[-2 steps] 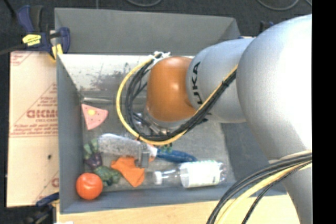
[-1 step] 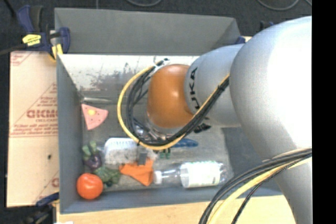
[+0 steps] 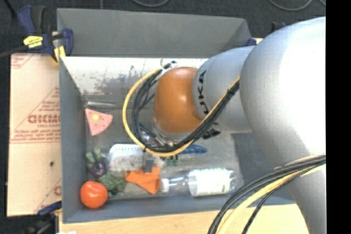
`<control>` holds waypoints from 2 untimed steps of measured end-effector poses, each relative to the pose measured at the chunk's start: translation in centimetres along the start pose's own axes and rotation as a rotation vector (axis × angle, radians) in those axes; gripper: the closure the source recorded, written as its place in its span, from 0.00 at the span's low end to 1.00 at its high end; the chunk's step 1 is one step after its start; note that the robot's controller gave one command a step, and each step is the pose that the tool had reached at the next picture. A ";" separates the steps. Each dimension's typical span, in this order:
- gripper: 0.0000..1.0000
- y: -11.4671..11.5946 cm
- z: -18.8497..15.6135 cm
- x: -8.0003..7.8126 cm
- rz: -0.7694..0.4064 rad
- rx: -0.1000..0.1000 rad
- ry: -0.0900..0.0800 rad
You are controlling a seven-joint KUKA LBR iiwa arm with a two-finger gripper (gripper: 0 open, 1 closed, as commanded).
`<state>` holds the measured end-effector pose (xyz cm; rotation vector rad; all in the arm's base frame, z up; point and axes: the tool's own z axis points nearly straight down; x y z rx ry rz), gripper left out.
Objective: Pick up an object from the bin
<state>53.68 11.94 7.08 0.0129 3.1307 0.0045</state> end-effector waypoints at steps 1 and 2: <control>1.00 0.0 -0.4 0.1 0.000 0.001 0.002; 1.00 -0.1 -2.4 0.4 0.000 0.003 0.012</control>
Offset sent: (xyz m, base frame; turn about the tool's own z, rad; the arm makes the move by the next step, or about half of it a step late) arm 0.0000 0.0001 0.0099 0.0000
